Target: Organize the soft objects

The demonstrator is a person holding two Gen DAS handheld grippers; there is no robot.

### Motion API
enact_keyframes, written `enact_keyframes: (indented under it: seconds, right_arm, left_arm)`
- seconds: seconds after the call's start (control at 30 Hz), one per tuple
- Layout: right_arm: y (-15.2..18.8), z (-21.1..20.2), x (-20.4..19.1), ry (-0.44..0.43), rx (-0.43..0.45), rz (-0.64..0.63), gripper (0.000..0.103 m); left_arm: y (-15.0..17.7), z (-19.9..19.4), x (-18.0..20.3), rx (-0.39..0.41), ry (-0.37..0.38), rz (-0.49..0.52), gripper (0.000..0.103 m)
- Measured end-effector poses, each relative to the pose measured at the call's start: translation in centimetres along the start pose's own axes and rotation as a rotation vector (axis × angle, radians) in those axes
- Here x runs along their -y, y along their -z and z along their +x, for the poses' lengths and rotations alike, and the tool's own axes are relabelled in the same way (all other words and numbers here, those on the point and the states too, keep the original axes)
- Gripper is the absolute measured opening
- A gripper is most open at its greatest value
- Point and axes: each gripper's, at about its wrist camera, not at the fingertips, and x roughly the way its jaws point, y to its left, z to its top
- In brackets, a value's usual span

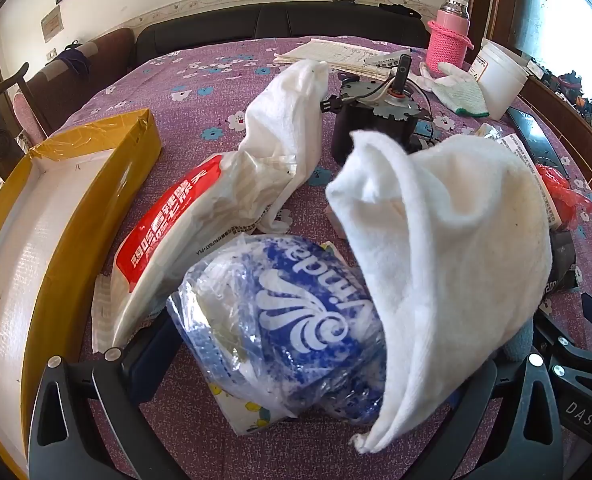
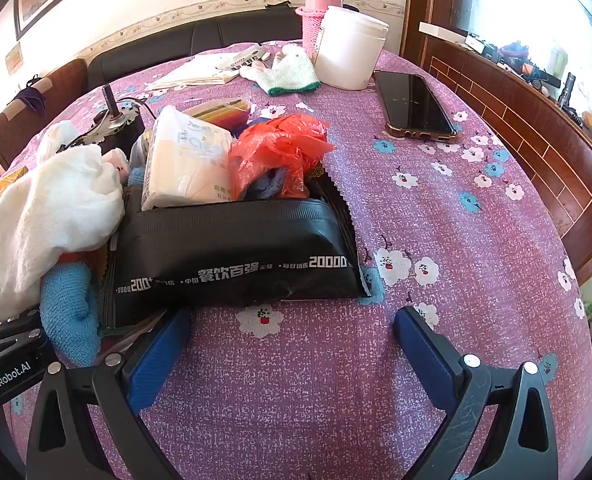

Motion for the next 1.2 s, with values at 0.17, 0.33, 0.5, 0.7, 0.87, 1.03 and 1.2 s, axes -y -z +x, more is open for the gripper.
enact_keyframes:
  seconds: [0.17,0.33,0.5,0.7,0.87,1.03,1.2]
  right_arm:
    - [0.07,-0.03,-0.26,0.000,0.000,0.000,0.102]
    - [0.07,-0.03,-0.26,0.000,0.000,0.000,0.102]
    - [0.07,-0.04,-0.26,0.000,0.000,0.000,0.102]
    - [0.06,-0.04,-0.25,0.000,0.000,-0.001,0.102]
    - [0.07,-0.05,-0.25,0.000,0.000,0.000,0.102]
    - [0.05,-0.04,-0.26,0.000,0.000,0.000,0.102]
    - [0.05,-0.04,-0.27,0.000,0.000,-0.001,0.102]
  left_arm:
    - [0.09,-0.08,0.02,-0.001,-0.002,0.001,0.103]
    - [-0.01,0.02,0.00,-0.006,-0.001,0.001,0.103]
    - [0.00,0.01,0.01,-0.006,-0.002,0.001,0.103]
    - [-0.01,0.02,0.01,-0.007,-0.002,0.001,0.103]
    - [0.00,0.02,0.00,-0.007,0.000,0.001,0.103]
    - [0.25,-0.25,-0.04,-0.016,0.015,0.023,0.103]
    - [0.82,-0.80,-0.02,-0.051,0.027,0.039,0.103]
